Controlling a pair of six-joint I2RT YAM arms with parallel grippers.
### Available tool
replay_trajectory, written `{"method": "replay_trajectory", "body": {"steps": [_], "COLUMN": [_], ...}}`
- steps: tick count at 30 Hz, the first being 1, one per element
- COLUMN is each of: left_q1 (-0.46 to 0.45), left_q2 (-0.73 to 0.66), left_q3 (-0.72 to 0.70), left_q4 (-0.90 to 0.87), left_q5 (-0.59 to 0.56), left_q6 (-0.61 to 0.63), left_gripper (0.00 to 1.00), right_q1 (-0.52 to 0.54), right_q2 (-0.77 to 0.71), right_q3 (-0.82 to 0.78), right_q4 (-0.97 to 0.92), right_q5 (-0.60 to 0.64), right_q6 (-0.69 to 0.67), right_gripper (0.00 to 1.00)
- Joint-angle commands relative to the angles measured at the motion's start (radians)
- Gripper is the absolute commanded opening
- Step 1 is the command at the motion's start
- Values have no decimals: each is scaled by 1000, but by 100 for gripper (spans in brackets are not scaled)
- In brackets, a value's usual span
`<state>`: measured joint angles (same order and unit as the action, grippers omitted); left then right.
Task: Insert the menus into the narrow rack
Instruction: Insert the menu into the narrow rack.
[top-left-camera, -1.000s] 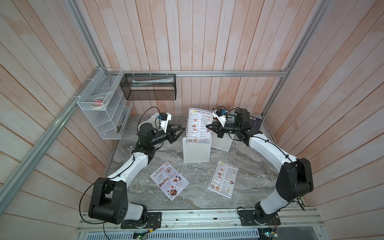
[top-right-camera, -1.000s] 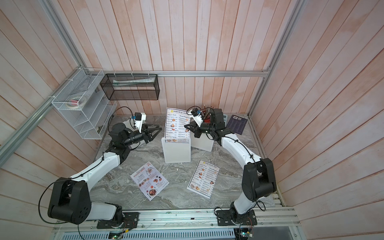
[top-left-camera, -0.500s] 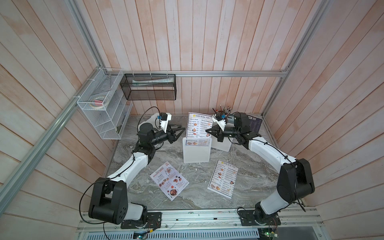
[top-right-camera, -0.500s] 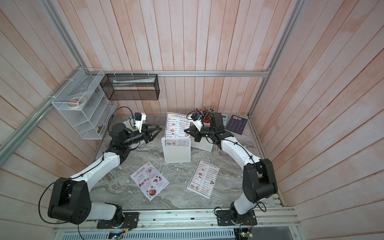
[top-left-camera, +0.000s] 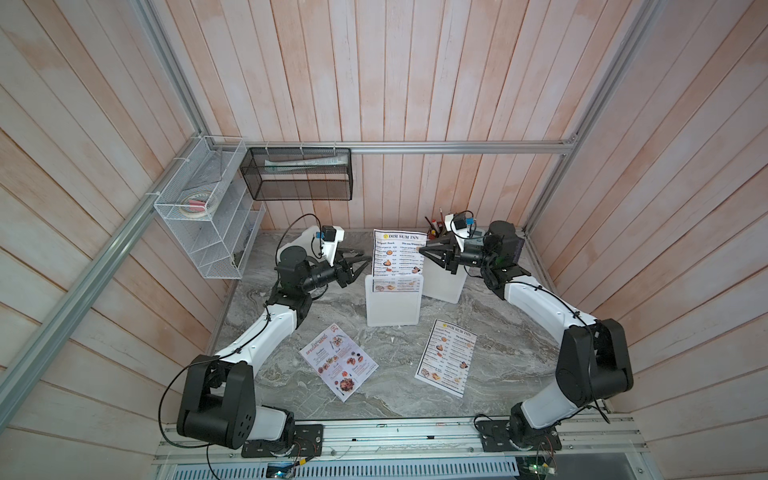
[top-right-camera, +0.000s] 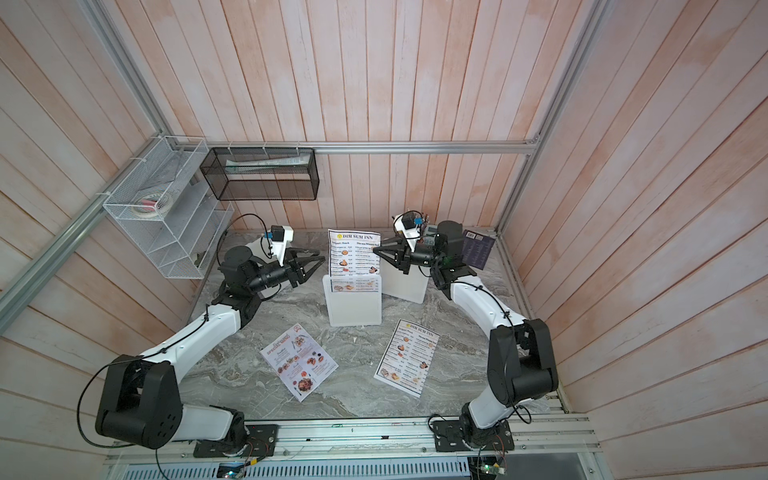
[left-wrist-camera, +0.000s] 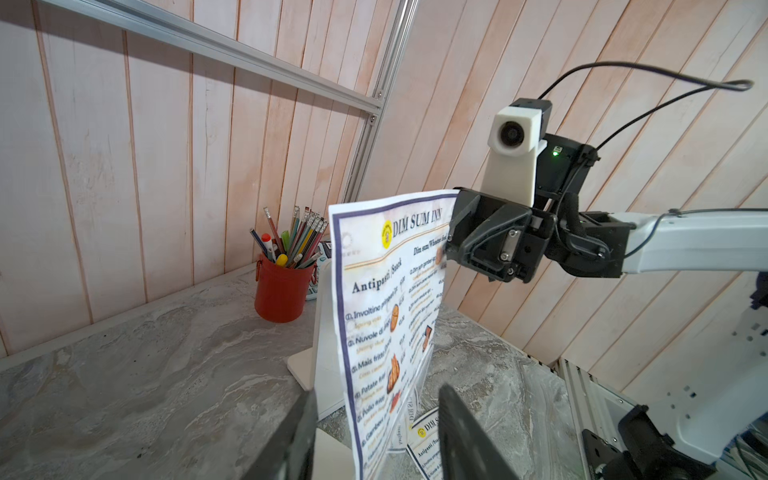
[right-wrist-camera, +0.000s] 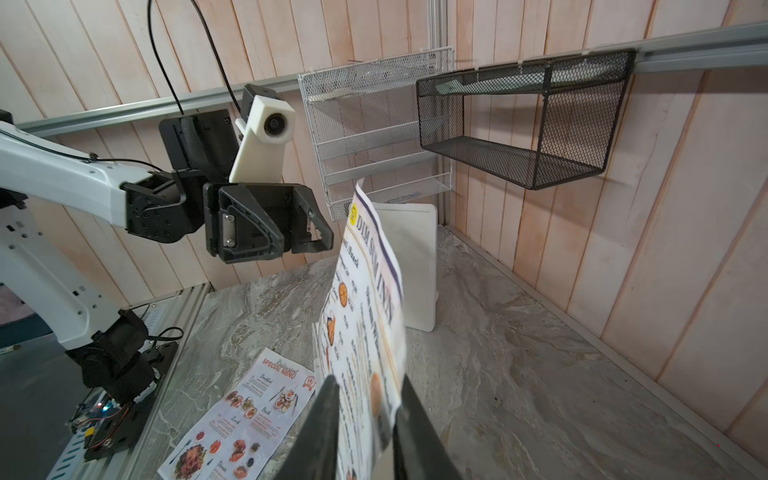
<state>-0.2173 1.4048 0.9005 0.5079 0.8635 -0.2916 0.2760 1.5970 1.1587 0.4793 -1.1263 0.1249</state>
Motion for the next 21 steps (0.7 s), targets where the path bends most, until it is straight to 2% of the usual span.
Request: {"method": "replay_trajectory", "body": {"steps": [1,5,11,17,21], "left_q1": [-5,-4,-4,-5,-4], "left_q2": [9,7,-3,-25,-43], "left_q3": [3,-1,-34,-50,-58], "left_q4": [-19,-16,36,39,17], "left_q5": [18,34,94,83,17], "left_q6": [19,24,20,19,10], "left_gripper": [50,53,69,70,73], "right_q1": [2,2,2,3,3], "right_q2": [30,37,12,-17,-16], "right_q3": [20,12,-44,-110,-128], "right_q4": [84,94,121,164,166], "right_q5": [-70,-72,-52,-31,7], "right_q6": [72,78,77,87,85], "right_gripper": [16,0,0,0,0]}}
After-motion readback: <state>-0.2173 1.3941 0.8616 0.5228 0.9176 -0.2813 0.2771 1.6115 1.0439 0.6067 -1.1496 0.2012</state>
